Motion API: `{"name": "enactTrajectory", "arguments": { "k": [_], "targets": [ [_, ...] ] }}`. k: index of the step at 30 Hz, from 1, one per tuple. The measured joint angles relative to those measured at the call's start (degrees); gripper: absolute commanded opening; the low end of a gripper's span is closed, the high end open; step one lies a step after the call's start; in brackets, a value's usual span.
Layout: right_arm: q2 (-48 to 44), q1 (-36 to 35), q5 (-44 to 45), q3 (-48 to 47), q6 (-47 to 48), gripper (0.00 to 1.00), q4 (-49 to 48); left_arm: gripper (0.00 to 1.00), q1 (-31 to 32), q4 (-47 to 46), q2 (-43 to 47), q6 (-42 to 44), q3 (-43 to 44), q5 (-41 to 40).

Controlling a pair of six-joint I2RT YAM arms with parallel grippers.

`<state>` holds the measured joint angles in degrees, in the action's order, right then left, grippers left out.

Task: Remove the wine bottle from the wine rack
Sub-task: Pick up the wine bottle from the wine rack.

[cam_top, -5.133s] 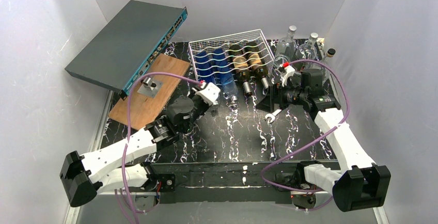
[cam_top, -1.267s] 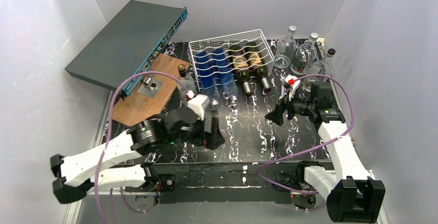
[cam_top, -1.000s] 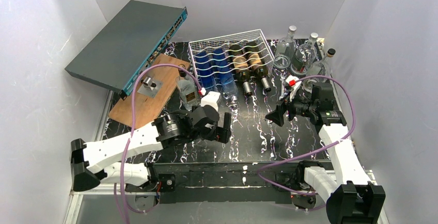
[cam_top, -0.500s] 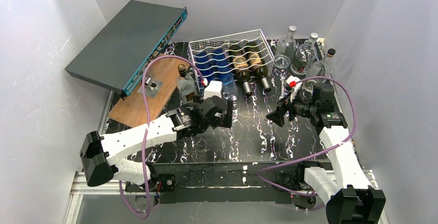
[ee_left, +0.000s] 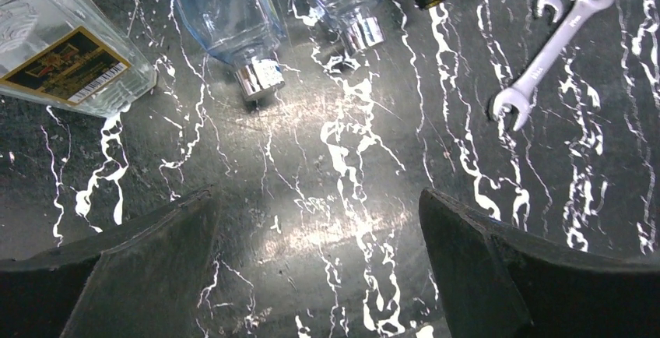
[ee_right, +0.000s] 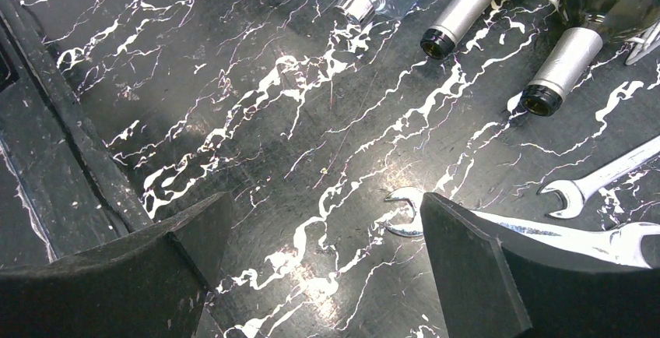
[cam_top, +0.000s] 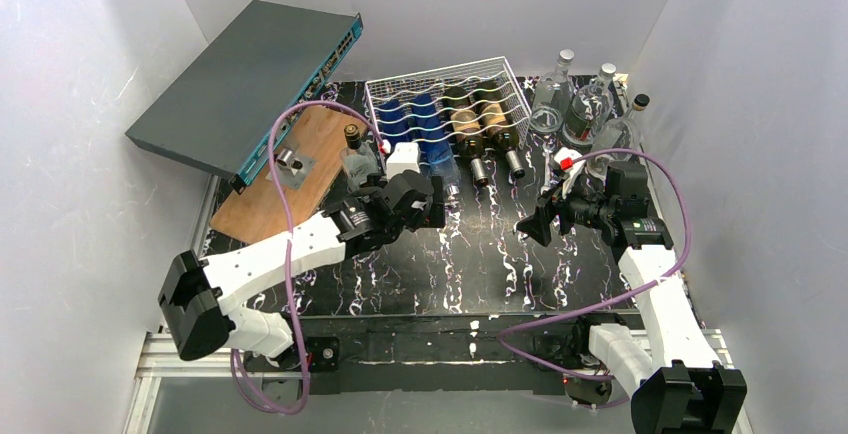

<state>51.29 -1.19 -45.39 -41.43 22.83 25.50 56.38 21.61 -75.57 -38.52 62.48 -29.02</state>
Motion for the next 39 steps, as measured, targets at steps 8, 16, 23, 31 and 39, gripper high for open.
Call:
{"name": "enactTrajectory", "arguments": {
  "k": [8, 16, 23, 31, 39],
  "targets": [
    [-0.15, 0.00, 0.11, 0.02, 0.11, 0.98, 0.02, 0.96, -1.44, -1.62, -7.10, 0.90, 1.77, -1.75],
    [-0.35, 0.00, 0.24, 0.04, 0.15, 0.98, 0.02, 0.96, -4.52, -5.57, -12.52, 2.69, 2.32, -2.73],
    [-0.35, 0.00, 0.24, 0.07, 0.46, 0.98, 0.02, 0.96, -8.68, -7.91, -18.99, 4.26, 4.92, -3.61],
    [-0.35, 0.00, 0.24, 0.09, 0.98, 0.99, 0.02, 0.96, -10.58, -9.09, -24.52, 5.05, 7.82, -4.87],
    [-0.35, 0.00, 0.24, 0.09, 1.18, 0.98, 0.04, 0.97, -11.96, -9.11, -28.98, 3.28, 12.72, -6.95]
  ]
}}
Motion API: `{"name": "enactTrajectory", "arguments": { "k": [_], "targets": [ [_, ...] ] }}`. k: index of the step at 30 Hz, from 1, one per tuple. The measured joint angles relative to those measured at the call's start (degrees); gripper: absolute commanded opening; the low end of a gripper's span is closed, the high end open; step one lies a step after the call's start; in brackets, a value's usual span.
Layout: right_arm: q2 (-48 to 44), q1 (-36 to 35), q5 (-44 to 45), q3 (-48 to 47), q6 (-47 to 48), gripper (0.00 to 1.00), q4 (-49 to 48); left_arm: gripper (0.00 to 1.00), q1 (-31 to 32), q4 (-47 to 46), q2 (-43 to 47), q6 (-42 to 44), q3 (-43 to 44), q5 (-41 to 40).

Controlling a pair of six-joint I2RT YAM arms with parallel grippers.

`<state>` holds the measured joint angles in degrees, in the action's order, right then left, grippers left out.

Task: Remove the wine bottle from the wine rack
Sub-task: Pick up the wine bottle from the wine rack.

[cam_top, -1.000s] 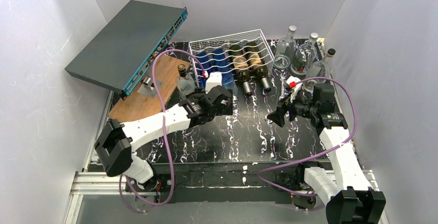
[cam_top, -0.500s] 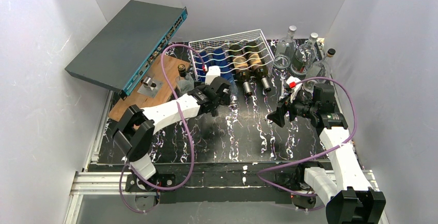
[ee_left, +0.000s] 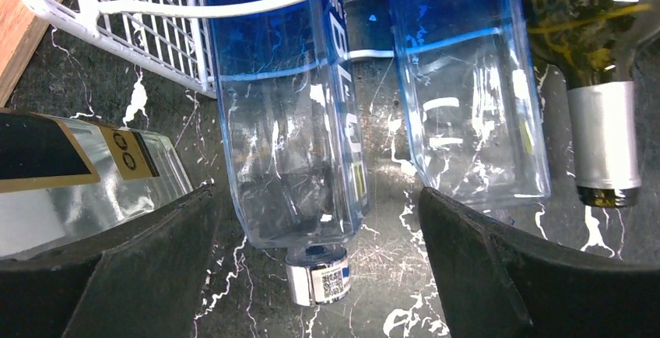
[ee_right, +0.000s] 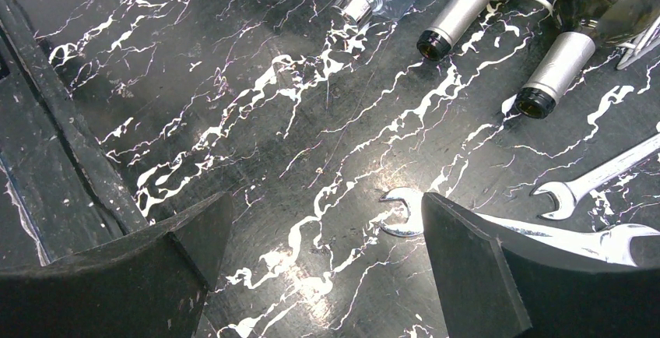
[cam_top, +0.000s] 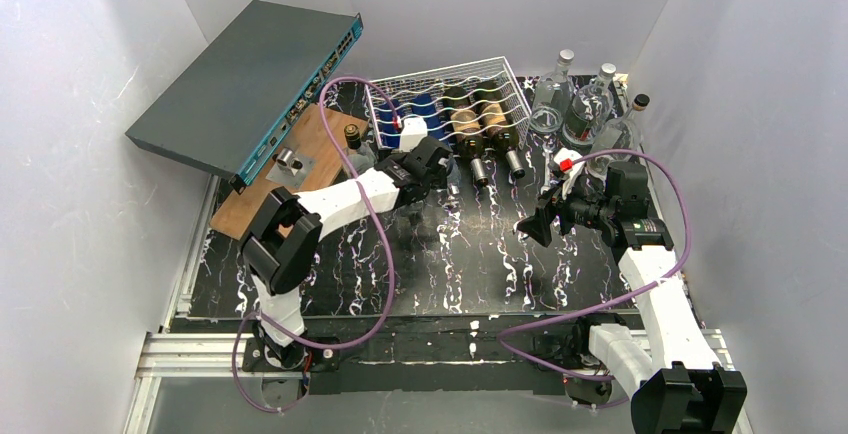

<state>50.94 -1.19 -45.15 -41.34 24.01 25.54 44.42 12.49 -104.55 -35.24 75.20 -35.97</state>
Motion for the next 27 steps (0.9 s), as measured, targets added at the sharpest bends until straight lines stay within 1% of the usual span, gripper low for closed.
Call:
{"name": "enactTrajectory", "arguments": {
  "k": [12, 21, 27],
  "targets": [
    [0.00, 0.00, 0.00, 0.00, 0.02, 0.98, 0.00, 0.96, -1.84, 0.35, -2.10, -3.21, 0.22, -0.28],
    [0.00, 0.00, 0.00, 0.00, 0.15, 0.98, 0.00, 0.91, -3.61, -0.11, -4.44, -3.54, 0.79, -0.04],
    [0.00, 0.00, 0.00, 0.00, 0.20, 0.98, 0.02, 0.85, -4.55, -1.09, -6.38, -2.84, 1.70, 0.28]
  ]
}}
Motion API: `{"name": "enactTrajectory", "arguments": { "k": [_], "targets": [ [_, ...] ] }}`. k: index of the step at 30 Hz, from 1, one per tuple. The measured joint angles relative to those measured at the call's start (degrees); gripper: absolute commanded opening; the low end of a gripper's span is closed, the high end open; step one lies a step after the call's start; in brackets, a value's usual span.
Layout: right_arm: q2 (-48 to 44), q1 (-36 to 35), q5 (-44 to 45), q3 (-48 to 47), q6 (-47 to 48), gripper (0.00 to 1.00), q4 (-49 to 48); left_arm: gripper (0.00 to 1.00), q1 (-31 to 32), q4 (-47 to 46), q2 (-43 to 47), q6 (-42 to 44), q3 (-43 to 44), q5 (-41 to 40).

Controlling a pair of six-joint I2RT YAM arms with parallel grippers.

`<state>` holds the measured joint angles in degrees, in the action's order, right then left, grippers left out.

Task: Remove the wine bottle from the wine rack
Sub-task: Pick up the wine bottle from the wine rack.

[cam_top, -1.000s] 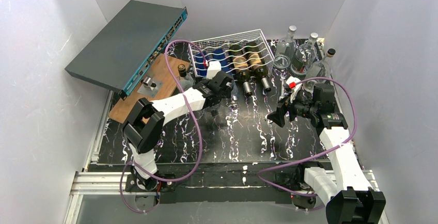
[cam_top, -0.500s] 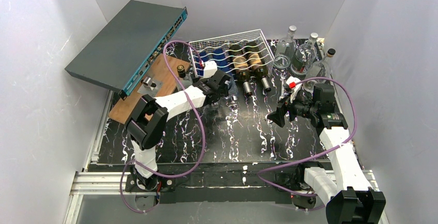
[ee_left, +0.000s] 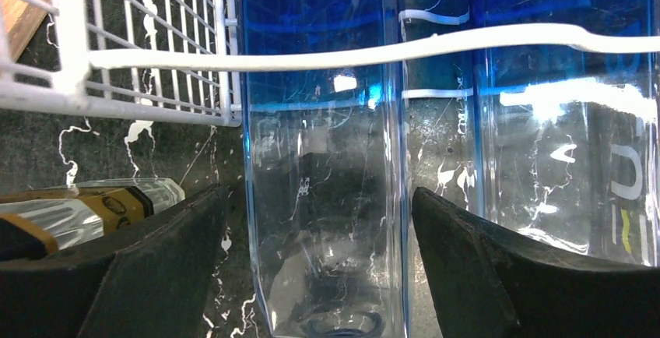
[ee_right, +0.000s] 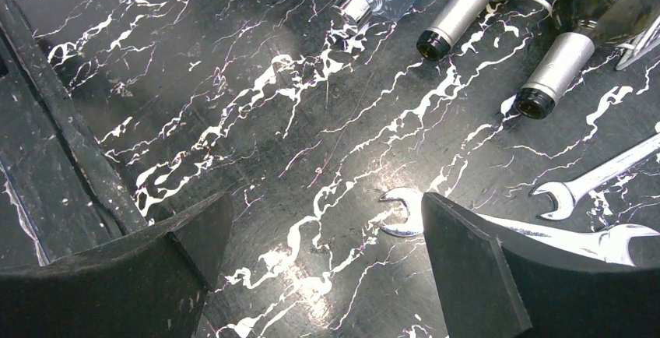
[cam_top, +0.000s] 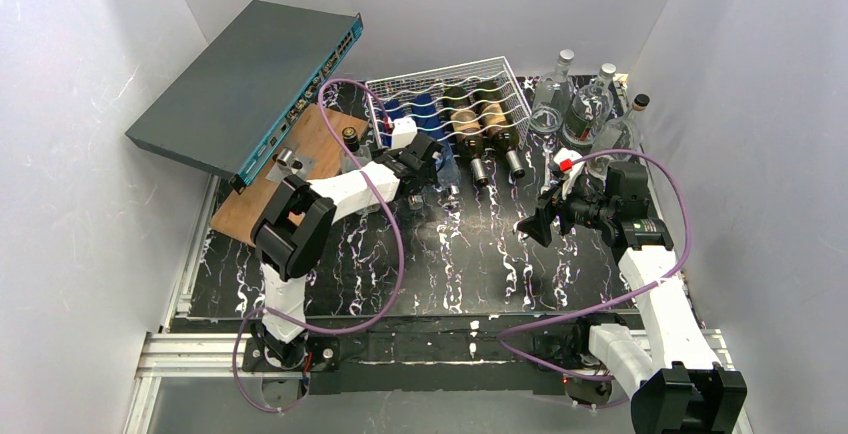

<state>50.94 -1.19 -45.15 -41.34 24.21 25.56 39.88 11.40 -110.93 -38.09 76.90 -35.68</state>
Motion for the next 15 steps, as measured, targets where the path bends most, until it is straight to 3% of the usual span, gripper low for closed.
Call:
{"name": "enactTrajectory", "arguments": {
  "k": [12, 15],
  "targets": [
    [0.00, 0.00, 0.02, 0.00, 0.00, 0.98, 0.00, 0.73, -0.48, -3.61, -1.38, 2.10, 0.22, 0.39],
    [0.02, 0.00, 0.02, 0.00, 0.02, 0.98, 0.00, 0.65, -0.74, -4.35, -1.38, 2.34, 0.26, 0.81]
  ]
}}
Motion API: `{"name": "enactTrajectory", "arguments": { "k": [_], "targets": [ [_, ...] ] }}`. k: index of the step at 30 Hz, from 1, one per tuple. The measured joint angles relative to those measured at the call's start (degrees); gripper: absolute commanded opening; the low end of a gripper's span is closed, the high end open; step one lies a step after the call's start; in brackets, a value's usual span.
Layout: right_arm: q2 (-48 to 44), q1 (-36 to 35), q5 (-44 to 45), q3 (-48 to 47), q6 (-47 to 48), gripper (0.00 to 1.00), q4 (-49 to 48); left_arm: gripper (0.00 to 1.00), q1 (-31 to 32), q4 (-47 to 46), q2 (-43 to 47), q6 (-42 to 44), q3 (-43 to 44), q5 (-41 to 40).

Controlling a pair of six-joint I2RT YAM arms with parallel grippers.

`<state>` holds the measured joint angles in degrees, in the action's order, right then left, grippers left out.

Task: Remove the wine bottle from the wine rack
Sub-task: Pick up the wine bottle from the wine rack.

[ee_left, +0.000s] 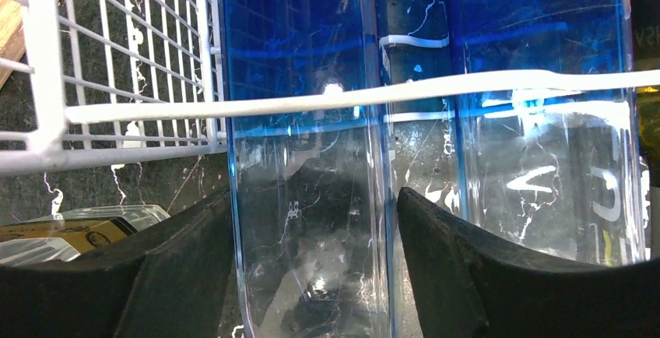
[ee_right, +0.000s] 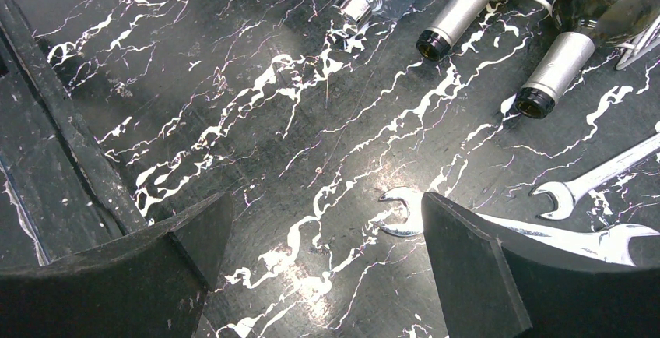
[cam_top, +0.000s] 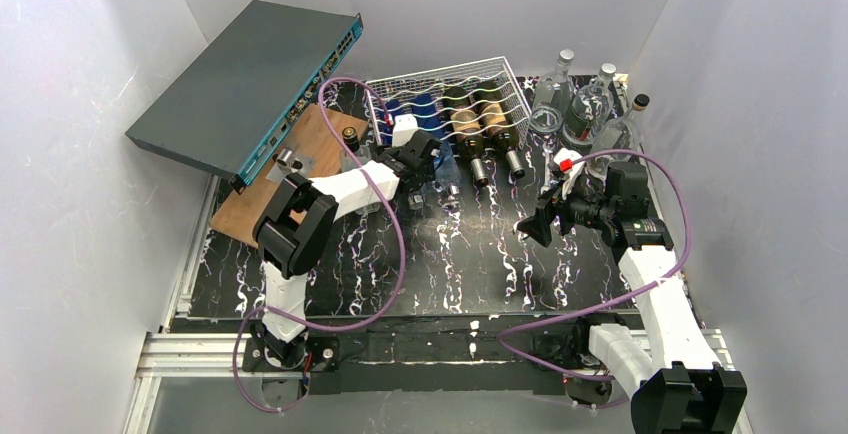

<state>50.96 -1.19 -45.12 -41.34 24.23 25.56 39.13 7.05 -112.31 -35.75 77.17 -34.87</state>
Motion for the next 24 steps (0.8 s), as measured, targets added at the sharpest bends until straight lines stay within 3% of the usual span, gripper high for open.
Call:
{"name": "enactTrajectory", "arguments": {
  "k": [9, 19, 24],
  "targets": [
    [0.02, 0.00, 0.09, 0.00, 0.00, 0.98, 0.00, 0.49, -0.68, -0.83, 0.00, 0.07, 0.00, 0.90],
    [0.02, 0.00, 0.17, 0.00, 0.02, 0.98, 0.00, 0.17, -0.68, -0.83, 0.00, 0.26, 0.00, 1.09],
    [0.02, 0.00, 0.20, 0.00, 0.02, 0.98, 0.00, 0.14, -0.70, -1.09, 0.13, 0.66, -0.22, 1.29]
  ]
}}
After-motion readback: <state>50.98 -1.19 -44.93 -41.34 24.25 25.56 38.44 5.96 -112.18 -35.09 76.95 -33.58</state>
